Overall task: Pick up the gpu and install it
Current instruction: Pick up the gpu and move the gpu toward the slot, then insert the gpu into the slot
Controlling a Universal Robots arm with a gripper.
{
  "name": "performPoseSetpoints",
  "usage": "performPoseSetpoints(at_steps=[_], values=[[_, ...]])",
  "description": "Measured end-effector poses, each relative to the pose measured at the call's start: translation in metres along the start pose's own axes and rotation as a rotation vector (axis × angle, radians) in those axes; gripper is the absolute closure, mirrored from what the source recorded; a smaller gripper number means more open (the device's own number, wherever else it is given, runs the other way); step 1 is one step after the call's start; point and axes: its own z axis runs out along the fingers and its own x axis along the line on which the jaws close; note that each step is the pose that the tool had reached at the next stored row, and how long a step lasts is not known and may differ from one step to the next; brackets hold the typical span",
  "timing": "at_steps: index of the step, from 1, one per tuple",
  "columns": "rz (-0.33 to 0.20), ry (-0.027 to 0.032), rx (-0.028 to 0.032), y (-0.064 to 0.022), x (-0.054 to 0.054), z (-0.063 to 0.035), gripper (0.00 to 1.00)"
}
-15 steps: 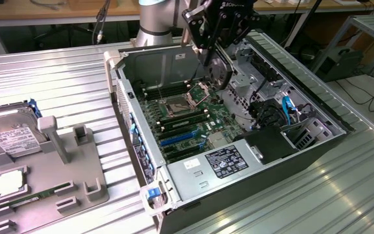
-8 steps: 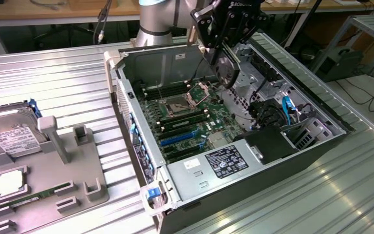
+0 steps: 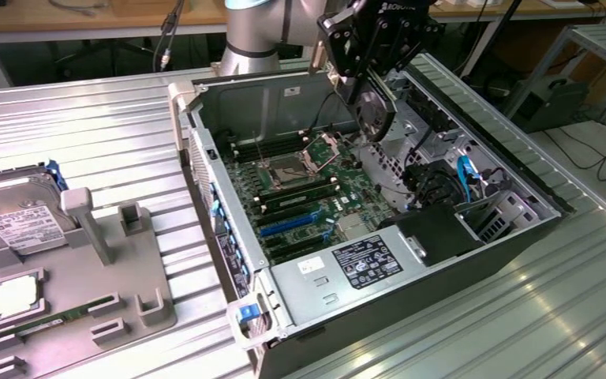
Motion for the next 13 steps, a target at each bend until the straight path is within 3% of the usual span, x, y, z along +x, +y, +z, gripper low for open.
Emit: performPoseSetpoints(at_steps=[13], values=[[-0.01,0.0008,0.0,-0.0001,0.0001,0.0,0.72]])
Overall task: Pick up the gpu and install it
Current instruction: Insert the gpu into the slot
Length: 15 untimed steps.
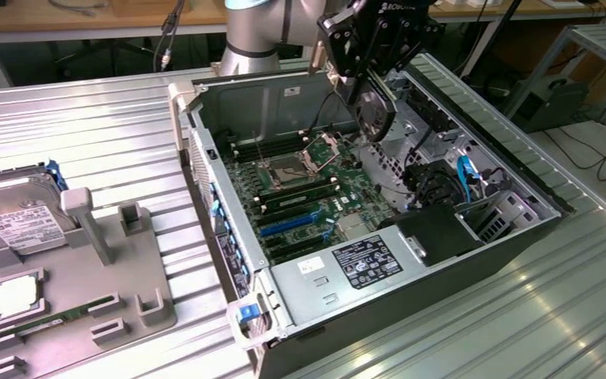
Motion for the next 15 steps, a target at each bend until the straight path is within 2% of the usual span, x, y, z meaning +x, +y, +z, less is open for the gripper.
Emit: performPoseSetpoints(at_steps=[8,15], values=[[-0.074,0.0061,-0.0003,-0.0001,0.0003,0.0,0.72],[-0.118,0.0099,-0.0003,-0.0001,0.0003,-0.0001,0.72]])
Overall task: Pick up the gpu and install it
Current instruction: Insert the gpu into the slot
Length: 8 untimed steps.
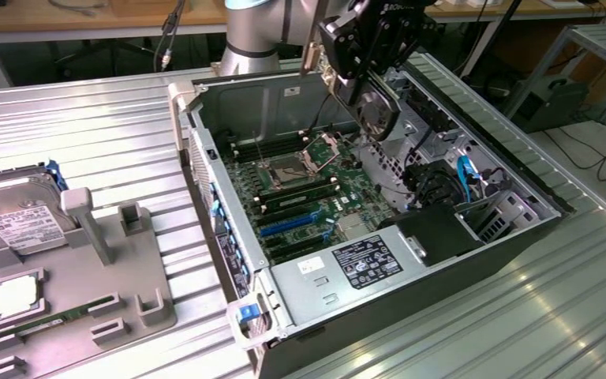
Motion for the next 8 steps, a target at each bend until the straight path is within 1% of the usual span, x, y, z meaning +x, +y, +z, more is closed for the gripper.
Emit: performPoseSetpoints(at_steps=[8], values=[[-0.056,0.0046,-0.0004,-0.0001,0.0001,0.0001,0.72]])
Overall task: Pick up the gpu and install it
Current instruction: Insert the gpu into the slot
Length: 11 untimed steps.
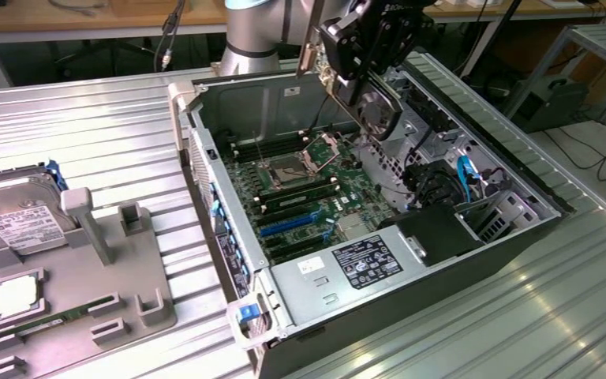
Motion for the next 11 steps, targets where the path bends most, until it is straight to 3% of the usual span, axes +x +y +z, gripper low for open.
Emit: performPoseSetpoints(at_steps=[11], values=[[-0.049,0.004,-0.0002,-0.0009,0.0005,0.0,0.72]])
